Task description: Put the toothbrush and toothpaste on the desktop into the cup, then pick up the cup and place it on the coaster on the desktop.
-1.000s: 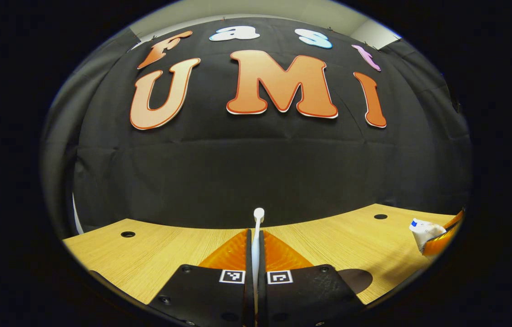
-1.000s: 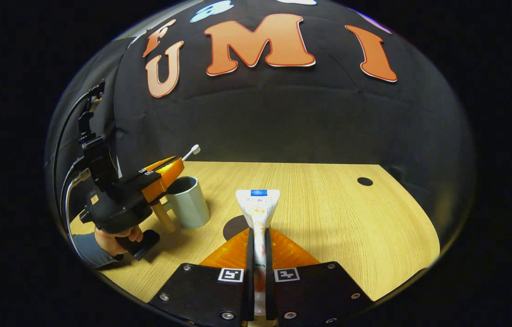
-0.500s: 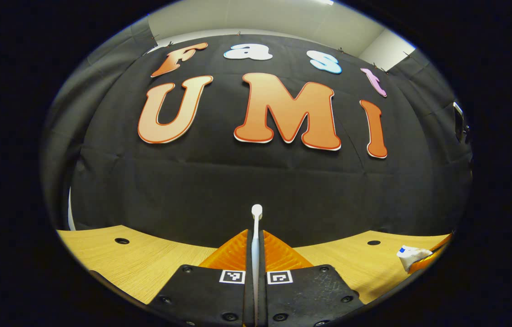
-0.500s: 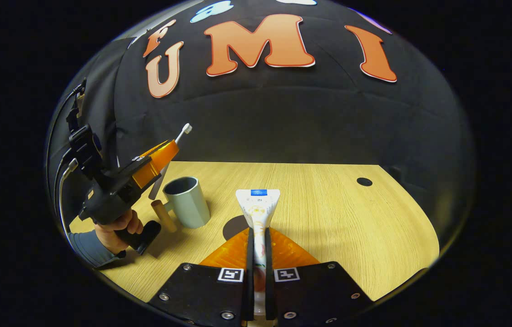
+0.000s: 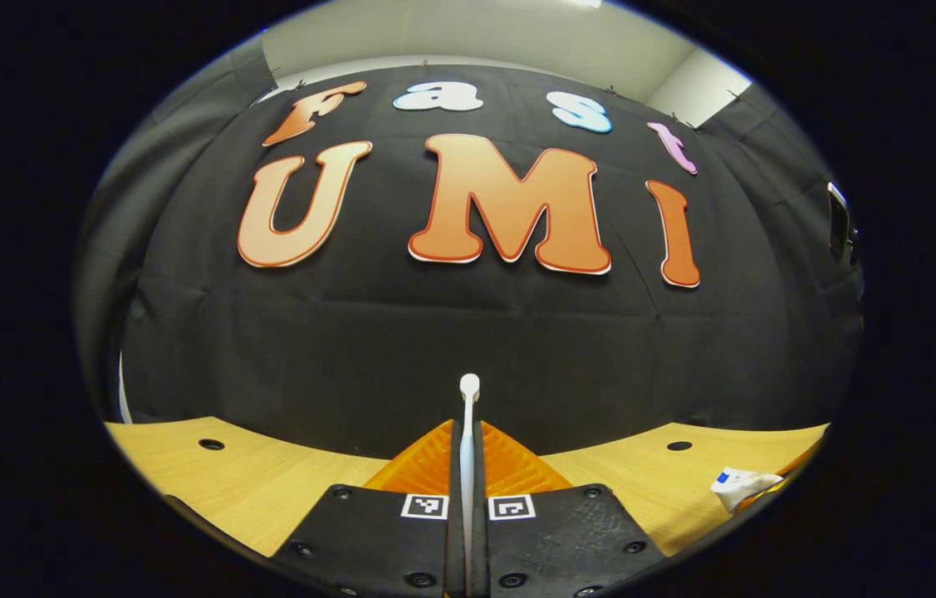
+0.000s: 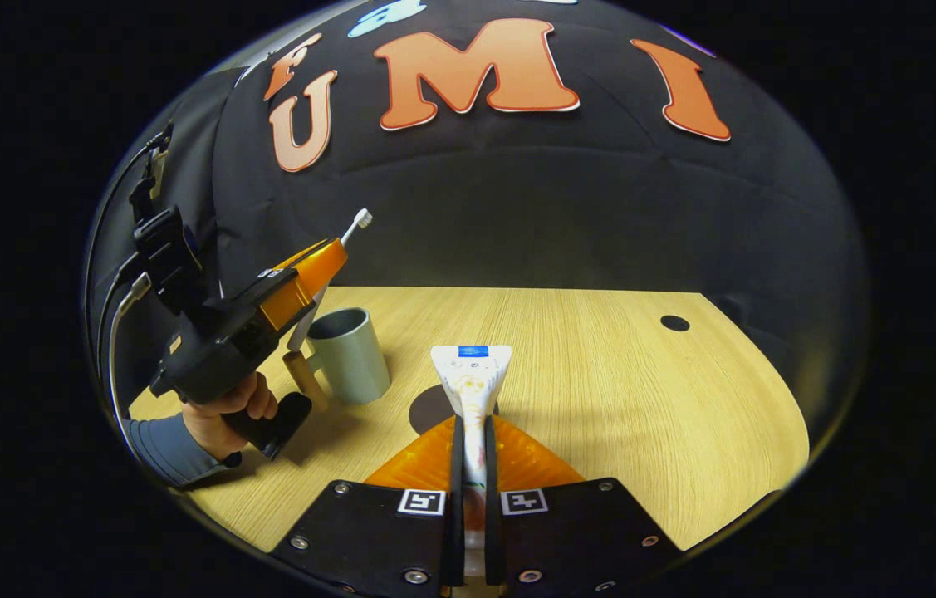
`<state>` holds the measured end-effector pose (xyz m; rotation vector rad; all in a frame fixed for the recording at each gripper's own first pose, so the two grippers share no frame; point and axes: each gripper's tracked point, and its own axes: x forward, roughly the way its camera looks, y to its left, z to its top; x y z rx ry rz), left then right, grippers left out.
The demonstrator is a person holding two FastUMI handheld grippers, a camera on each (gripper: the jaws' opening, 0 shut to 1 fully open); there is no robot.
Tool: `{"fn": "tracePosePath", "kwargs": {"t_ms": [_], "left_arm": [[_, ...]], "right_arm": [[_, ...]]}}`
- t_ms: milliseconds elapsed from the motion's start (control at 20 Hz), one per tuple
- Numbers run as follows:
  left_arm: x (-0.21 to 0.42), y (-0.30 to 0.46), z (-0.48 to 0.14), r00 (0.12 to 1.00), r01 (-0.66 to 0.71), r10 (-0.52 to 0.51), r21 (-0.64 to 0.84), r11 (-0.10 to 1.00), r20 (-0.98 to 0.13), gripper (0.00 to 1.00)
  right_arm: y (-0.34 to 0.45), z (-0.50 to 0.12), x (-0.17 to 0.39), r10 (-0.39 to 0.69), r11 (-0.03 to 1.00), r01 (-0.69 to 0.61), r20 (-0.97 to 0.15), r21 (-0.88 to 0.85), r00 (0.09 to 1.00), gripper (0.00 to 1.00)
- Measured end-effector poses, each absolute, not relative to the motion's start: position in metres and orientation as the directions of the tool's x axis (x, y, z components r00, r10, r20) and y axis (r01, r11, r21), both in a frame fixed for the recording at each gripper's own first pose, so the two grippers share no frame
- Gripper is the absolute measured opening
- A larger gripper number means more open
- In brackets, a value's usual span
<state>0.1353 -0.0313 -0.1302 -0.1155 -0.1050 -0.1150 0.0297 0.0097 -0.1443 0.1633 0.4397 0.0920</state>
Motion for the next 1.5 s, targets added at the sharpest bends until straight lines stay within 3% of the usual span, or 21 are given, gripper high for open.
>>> {"fn": "tracePosePath", "kwargs": {"t_ms": [700, 1100, 1500], "left_arm": [[0.120, -0.033, -0.106, 0.978, 0.156, -0.115, -0.250, 0.956, 0.172, 0.03], [0.110, -0.023, -0.051, 0.946, 0.146, -0.073, -0.214, 0.966, 0.316, 0.02], [0.120, -0.024, -0.067, 0.952, 0.211, -0.151, -0.212, 0.954, 0.267, 0.03]], "right_arm": [[0.010, -0.174, 0.030, 0.170, 0.973, -0.077, -0.448, 0.219, 0.878, 0.10], [0.010, -0.173, 0.030, 0.197, 0.962, -0.087, -0.436, 0.259, 0.878, 0.10], [0.006, -0.137, 0.022, 0.143, 0.974, -0.056, -0.400, 0.221, 0.905, 0.10]]}}
